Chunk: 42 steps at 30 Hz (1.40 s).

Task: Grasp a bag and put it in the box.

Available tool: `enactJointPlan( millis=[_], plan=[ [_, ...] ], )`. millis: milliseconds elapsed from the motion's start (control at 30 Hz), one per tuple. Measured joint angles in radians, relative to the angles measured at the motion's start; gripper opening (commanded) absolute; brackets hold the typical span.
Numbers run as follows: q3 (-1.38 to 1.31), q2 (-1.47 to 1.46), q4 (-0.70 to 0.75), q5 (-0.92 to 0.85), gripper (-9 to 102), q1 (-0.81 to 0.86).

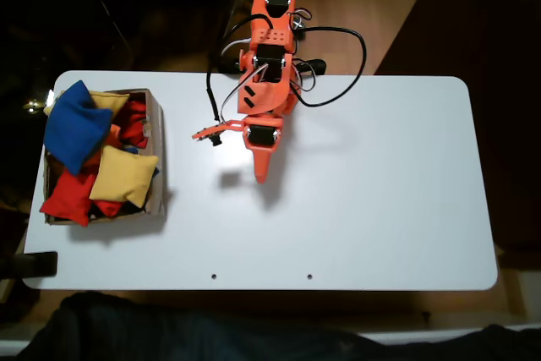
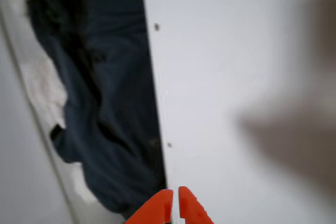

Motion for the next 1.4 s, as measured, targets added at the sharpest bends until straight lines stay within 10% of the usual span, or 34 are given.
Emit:
enactJointPlan(
  millis=[1400],
  plan=[
    [0.058,0.100,0.420,-0.057,0,-0.040]
  ],
)
